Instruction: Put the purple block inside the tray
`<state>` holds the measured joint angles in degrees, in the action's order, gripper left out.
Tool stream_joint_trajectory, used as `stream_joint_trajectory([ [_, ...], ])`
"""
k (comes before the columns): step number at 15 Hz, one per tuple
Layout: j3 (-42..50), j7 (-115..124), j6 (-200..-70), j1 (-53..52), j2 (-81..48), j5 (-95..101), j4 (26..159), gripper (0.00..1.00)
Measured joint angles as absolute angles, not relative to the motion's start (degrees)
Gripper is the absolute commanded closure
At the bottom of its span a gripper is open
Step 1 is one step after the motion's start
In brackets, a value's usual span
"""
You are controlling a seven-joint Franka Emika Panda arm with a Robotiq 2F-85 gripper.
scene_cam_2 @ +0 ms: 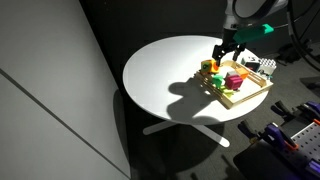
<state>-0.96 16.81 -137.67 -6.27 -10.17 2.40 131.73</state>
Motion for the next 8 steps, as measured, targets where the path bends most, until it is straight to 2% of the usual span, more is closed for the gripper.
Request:
stream_joint_trajectory([
  [8, -3.5, 16.3, -129.5, -6.3, -1.6, 2.4, 135.7, 0.0],
])
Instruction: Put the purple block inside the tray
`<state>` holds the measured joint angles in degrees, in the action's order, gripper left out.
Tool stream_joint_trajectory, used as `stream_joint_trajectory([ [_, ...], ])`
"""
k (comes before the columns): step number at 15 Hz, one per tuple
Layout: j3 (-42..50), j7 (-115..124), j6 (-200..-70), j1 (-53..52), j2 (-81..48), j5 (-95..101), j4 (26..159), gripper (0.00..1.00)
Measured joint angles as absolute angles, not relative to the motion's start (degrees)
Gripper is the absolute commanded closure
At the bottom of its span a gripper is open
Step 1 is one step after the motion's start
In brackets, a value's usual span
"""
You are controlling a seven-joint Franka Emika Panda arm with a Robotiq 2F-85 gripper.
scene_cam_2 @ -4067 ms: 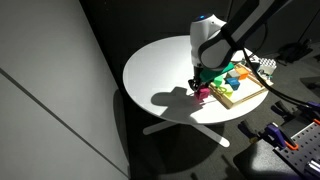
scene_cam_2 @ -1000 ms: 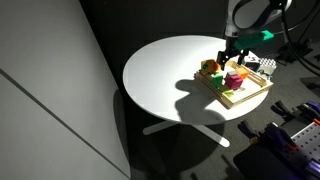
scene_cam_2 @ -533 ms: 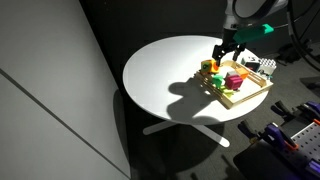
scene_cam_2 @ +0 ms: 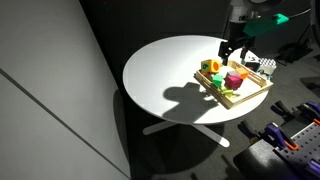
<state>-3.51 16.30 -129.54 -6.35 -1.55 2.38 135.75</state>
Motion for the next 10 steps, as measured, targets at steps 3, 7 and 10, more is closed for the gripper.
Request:
stream_joint_trajectory([
  [3, -4.5, 15.1, -125.7, -6.4, 2.0, 1.8, 137.6, 0.0],
  [7, -5.6, 14.9, -124.1, -6.6, 7.0, 1.0, 140.4, 0.0],
  [10, -6.2, 14.9, -124.4, -6.8, 10.8, -0.3, 142.6, 0.0],
])
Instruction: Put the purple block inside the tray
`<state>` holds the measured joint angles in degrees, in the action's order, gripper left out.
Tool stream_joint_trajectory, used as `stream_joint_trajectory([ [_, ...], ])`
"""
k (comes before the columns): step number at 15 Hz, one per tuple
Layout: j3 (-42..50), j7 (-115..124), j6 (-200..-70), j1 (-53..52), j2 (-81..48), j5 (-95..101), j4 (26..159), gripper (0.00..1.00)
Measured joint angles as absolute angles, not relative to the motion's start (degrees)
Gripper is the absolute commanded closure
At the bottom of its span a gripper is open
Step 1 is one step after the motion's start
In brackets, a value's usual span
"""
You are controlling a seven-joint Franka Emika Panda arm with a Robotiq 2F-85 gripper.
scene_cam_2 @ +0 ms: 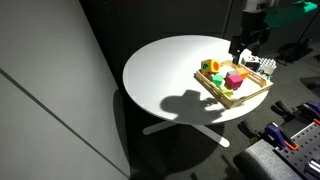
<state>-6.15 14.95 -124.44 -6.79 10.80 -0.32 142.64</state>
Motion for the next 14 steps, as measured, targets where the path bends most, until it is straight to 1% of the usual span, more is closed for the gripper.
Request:
stream_joint_trajectory([
  [6, -6.7, 14.9, -126.0, -6.8, 15.7, -1.5, 145.6, 0.0],
  [14, -6.8, 14.9, -126.2, -6.8, 16.2, -1.5, 145.9, 0.0],
])
